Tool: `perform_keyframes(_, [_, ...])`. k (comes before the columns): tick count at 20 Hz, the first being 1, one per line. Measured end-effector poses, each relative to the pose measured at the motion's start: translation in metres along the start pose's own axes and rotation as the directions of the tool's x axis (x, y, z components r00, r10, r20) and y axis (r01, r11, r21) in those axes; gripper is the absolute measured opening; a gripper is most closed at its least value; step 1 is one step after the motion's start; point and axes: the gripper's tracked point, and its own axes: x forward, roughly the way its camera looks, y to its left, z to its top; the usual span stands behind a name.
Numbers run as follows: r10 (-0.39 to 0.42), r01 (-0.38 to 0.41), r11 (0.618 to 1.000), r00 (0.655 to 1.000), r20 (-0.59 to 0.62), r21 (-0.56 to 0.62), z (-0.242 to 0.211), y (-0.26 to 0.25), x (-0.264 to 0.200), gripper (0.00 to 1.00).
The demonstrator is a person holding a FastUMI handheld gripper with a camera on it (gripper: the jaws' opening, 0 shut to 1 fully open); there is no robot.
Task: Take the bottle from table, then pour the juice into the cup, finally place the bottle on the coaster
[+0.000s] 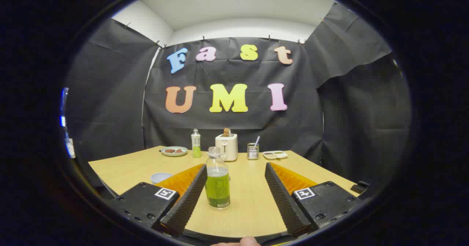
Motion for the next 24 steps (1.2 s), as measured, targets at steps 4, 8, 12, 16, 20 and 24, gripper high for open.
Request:
perform_keyframes(4, [0.003,-0.003,1.000,1.000,-0.007,0.006,0.000,0.002,0.005,1.00])
perform_keyframes(8, [0.007,-0.007,1.000,1.000,-0.007,-0.002,-0.001,0.005,0.009,1.00])
perform_keyframes(12, [0.012,-0.012,1.000,1.000,-0.011,0.005,-0.003,0.006,0.012,1.00])
perform_keyframes(16, [0.011,-0.010,1.000,1.000,-0.008,0.007,-0.003,0.007,0.011,1.00])
perform_keyframes(20, [0.012,-0.012,1.000,1.000,-0.011,0.003,-0.003,0.009,0.013,1.00])
perform_keyframes(24, [0.019,-0.019,1.000,1.000,-0.009,0.005,-0.003,0.011,0.014,1.00])
